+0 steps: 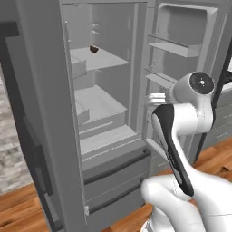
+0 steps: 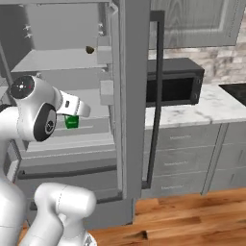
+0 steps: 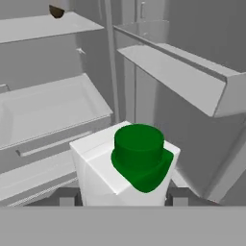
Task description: Take out the milk from the fridge and place it on the tray on the counter. Then take the sugar cube near the tray and place it in the tray.
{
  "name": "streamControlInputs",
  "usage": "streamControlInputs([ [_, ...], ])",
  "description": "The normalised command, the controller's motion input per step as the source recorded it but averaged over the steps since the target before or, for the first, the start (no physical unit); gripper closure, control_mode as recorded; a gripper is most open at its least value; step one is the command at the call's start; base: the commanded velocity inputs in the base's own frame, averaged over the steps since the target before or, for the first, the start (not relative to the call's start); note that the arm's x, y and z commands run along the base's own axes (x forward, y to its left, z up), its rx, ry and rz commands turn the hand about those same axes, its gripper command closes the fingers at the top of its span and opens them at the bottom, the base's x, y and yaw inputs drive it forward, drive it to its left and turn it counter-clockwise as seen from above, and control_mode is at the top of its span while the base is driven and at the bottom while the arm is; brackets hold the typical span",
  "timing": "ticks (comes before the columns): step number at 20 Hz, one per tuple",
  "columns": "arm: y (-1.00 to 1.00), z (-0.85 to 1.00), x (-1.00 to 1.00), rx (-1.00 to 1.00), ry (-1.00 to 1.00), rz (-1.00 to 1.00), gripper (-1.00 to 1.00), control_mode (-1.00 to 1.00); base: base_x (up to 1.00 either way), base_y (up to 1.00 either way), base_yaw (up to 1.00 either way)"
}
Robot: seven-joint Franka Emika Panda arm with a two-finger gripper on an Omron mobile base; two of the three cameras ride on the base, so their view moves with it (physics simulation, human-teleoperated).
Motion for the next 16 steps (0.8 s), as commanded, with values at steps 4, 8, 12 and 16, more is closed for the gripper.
streamControlInputs([
  [4,0.00,0.00,0.00,0.00,0.00,0.00,1.00,1.00,-0.98,1.00,-0.20],
  [8,0.00,0.00,0.00,0.00,0.00,0.00,1.00,1.00,-0.24,1.00,-0.12],
  [12,0.00,0.00,0.00,0.00,0.00,0.00,1.00,1.00,1.00,0.93,0.05],
  [16,0.00,0.00,0.00,0.00,0.00,0.00,1.00,1.00,0.01,-0.19,-0.38],
])
